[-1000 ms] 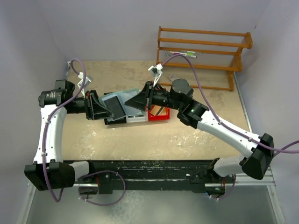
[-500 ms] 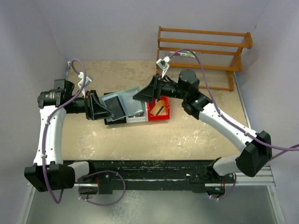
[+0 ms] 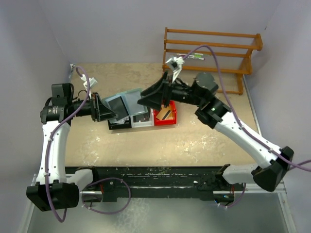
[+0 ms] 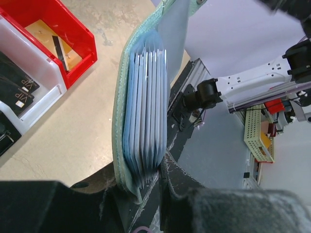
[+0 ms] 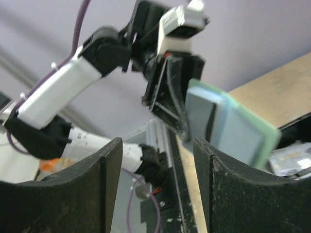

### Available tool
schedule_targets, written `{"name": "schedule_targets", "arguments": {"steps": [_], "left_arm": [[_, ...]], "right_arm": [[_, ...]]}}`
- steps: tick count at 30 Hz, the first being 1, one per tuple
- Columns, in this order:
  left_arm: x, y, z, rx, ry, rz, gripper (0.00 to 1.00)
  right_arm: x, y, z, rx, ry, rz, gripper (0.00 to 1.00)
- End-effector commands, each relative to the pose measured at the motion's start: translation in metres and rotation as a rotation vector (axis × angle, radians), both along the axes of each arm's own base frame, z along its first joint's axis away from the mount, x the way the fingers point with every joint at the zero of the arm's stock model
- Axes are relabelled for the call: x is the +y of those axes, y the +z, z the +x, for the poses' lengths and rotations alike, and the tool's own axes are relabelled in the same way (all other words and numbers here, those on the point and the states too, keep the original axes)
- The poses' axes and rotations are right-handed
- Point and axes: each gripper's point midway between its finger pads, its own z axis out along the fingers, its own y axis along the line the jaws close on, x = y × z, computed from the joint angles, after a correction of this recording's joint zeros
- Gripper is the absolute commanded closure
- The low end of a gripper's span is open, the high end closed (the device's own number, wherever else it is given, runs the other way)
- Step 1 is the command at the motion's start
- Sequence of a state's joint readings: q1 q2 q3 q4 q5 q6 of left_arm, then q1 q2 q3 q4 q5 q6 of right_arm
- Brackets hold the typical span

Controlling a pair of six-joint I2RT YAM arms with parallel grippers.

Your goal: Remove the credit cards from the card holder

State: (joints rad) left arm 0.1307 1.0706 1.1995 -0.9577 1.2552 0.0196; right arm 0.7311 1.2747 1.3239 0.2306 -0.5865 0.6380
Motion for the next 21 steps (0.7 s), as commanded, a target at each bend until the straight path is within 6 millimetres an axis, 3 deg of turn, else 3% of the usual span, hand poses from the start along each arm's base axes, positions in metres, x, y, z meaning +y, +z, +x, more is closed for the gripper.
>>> {"name": "schedule_targets", "arguments": {"steps": [1, 9, 21], "left_arm": [[-0.002, 0.019, -0.001, -0.044, -0.032, -0.042, 0.97], [-0.01, 0.042, -0.024, -0.086, -0.135, -0.135, 0.96], [-0.011, 0.043, -0.026, -0.08, -0.15, -0.148, 0.95]], "right_arm": [[0.033, -0.02, -0.022, 0.011, 0.24, -0.021, 0.4], [0.047, -0.042, -0.019, 0.052, 0.313, -0.056, 0.45], [0.068, -0.054, -0.023, 0.091, 0.379, -0.057, 0.56]]}}
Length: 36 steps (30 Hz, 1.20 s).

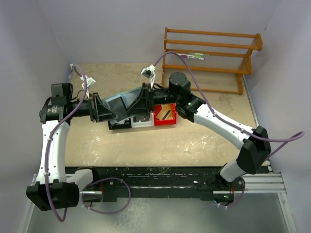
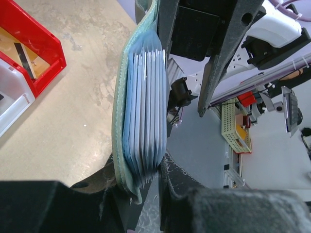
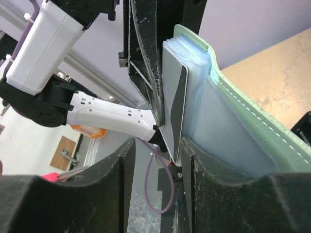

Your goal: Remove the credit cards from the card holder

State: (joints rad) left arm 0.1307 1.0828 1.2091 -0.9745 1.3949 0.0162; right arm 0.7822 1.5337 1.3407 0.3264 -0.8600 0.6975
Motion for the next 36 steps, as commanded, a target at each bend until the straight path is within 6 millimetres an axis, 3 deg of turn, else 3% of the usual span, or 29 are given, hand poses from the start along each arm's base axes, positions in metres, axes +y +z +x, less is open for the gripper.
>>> {"name": "schedule_targets", "arguments": {"steps": [1, 9, 17, 22, 27, 31, 36], "left_arm": [[-0.003, 0.025, -0.012, -0.09, -0.051, -0.045, 0.95], [-0.003, 0.024, -0.013, -0.083, -0.067, -0.06, 0.87], [-0.007, 0.044, -0.036, -0.156, -0.18, -0.196, 0.59], [-0.008, 0.057, -0.045, -0.187, -0.215, -0.282, 0.65], [-0.009, 0.063, -0.047, -0.206, -0.194, -0.311, 0.56], [-0.009, 0.065, -0.049, -0.226, -0.197, -0.307, 0.52], [-0.01, 0.07, -0.055, -0.254, -0.206, -0.301, 0.53]], "right_arm": [[0.009, 0.025, -0.009, -0.043, 0.056, 0.07, 0.58], [0.016, 0.029, -0.017, -0.009, 0.11, 0.115, 0.78], [0.013, 0.033, -0.025, -0.014, 0.126, 0.138, 0.77], [0.014, 0.029, -0.034, -0.014, 0.156, 0.134, 0.77], [0.017, 0.027, -0.039, 0.001, 0.175, 0.141, 0.78], [0.016, 0.027, -0.039, 0.008, 0.178, 0.151, 0.86], [0.011, 0.024, -0.048, 0.031, 0.21, 0.142, 0.93]]}}
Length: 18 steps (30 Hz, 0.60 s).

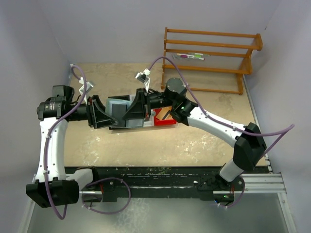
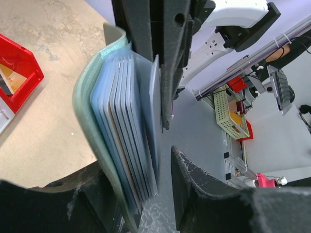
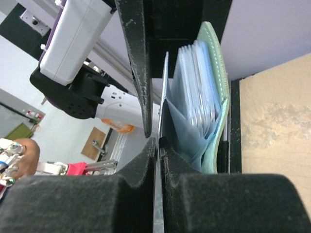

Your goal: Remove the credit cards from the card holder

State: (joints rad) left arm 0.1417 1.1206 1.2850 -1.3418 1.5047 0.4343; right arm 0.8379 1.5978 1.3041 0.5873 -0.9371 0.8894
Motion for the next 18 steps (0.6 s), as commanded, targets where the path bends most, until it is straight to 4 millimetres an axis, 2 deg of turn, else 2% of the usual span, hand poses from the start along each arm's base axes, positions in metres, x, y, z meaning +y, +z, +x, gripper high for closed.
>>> {"name": "schedule_targets", "arguments": {"steps": [1, 5, 18], "left_arm": [[-0.007, 0.059, -0.029, -0.152, -0.128, -0.248, 0.55], [-0.006, 0.059, -0.028, -0.137, -0.131, -0.249, 0.68], [-0.007, 0.065, -0.031, -0.116, -0.133, -0.251, 0.79]], "right_arm": [[-0.01, 0.02, -0.02, -0.042, 0.069, 0.07, 0.94], [-0.011, 0.019, -0.022, -0.039, 0.071, 0.072, 0.96], [-0.025, 0.014, -0.02, -0.035, 0.047, 0.074, 0.98]]}}
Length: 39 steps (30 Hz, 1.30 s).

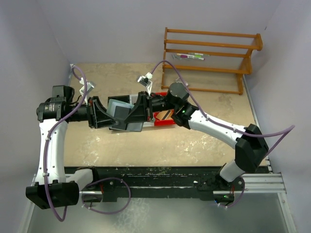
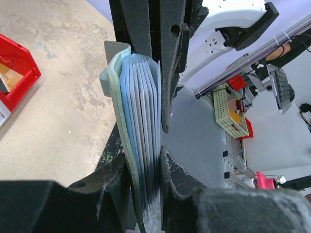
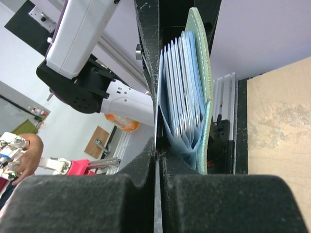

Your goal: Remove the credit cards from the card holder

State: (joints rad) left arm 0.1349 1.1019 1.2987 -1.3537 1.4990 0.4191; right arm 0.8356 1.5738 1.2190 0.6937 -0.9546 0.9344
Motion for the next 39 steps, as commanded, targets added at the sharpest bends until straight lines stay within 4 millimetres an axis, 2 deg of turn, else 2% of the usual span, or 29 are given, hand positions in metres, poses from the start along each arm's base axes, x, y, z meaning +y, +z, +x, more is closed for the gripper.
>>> {"name": "schedule_targets", "arguments": {"steps": [1, 5, 7, 11, 16, 28, 31, 34, 37, 39], "left_arm": [[-0.005, 0.06, -0.024, -0.11, -0.131, -0.257, 0.79], [-0.005, 0.06, -0.024, -0.108, -0.13, -0.257, 0.8], [-0.005, 0.06, -0.023, -0.104, -0.129, -0.258, 0.81], [-0.004, 0.06, -0.022, -0.104, -0.126, -0.259, 0.82], [-0.004, 0.063, -0.021, -0.102, -0.127, -0.259, 0.82], [-0.004, 0.064, -0.017, -0.111, -0.126, -0.256, 0.81], [-0.004, 0.057, -0.011, -0.125, -0.108, -0.218, 0.82], [-0.002, 0.038, 0.004, -0.172, -0.046, -0.07, 0.82], [0.016, 0.007, 0.042, -0.18, 0.138, 0.198, 0.83], [0.032, -0.001, 0.064, -0.25, 0.267, 0.336, 0.84]], "right_arm": [[-0.019, 0.021, -0.012, -0.045, 0.025, 0.052, 0.95], [-0.021, 0.022, -0.012, -0.041, 0.023, 0.056, 0.76], [-0.02, 0.024, -0.011, -0.035, 0.018, 0.062, 0.73], [-0.018, 0.026, -0.008, -0.022, 0.008, 0.079, 0.82], [-0.019, 0.022, -0.005, -0.01, 0.0, 0.078, 1.0], [-0.06, 0.012, 0.021, -0.008, -0.094, 0.024, 1.0], [-0.069, 0.001, 0.031, -0.017, -0.133, -0.033, 1.0], [-0.082, -0.02, 0.047, 0.013, -0.188, -0.128, 1.0], [-0.097, -0.05, 0.07, 0.058, -0.276, -0.24, 1.0], [-0.106, -0.075, 0.085, 0.091, -0.336, -0.317, 1.0]]}}
